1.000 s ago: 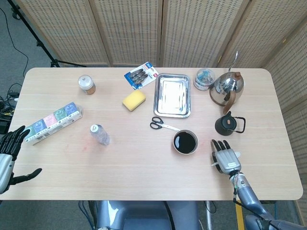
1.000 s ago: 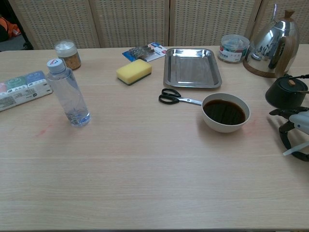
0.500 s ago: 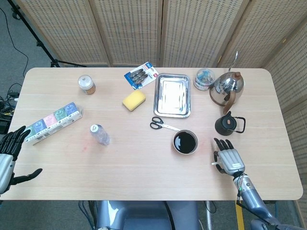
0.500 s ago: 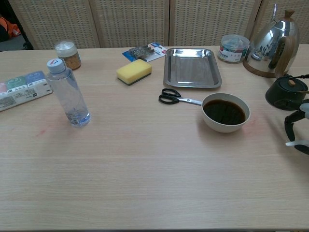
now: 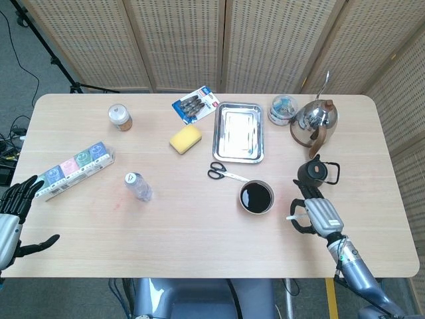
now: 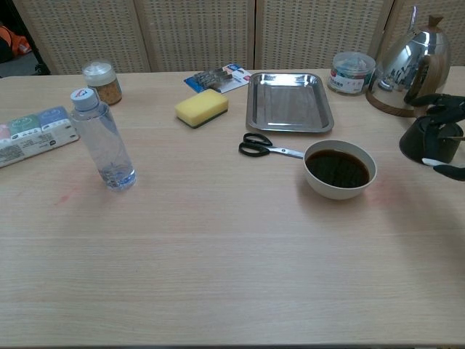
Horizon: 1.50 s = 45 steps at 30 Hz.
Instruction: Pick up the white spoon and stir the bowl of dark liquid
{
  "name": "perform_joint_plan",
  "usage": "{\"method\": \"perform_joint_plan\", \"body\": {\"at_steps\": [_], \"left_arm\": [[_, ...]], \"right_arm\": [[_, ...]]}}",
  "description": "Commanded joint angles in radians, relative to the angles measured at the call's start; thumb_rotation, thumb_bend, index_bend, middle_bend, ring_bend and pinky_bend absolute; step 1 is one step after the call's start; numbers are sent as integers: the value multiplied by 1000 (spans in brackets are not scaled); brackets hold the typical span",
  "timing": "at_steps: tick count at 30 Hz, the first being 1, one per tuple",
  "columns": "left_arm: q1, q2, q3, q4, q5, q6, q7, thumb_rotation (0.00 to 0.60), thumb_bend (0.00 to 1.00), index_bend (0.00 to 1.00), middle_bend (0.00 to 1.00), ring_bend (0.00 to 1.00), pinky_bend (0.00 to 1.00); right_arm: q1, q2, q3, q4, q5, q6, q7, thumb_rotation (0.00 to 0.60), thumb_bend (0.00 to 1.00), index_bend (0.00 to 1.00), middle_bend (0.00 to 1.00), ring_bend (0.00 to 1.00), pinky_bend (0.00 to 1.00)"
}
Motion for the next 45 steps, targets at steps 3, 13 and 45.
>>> {"method": "perform_joint_plan", "body": {"at_steps": [3,13,45], "left_arm": [[0,0,0,0,-1,-1,-1,600,0,0,0,0,0],[4,-5,-3,-2,-7,9,9,600,0,0,0,0,0],[5,21,-5,7,-14,10,-56,600,0,0,0,0,0]], "right_arm": [[32,46,52,-72,20,-36,89,600,454,561,0,0,0],[104,66,151,-141,133,-141,276,600,493,561,0,0,0],[282,-195,178,1,433,-135,135,600,517,561,0,0,0]]}}
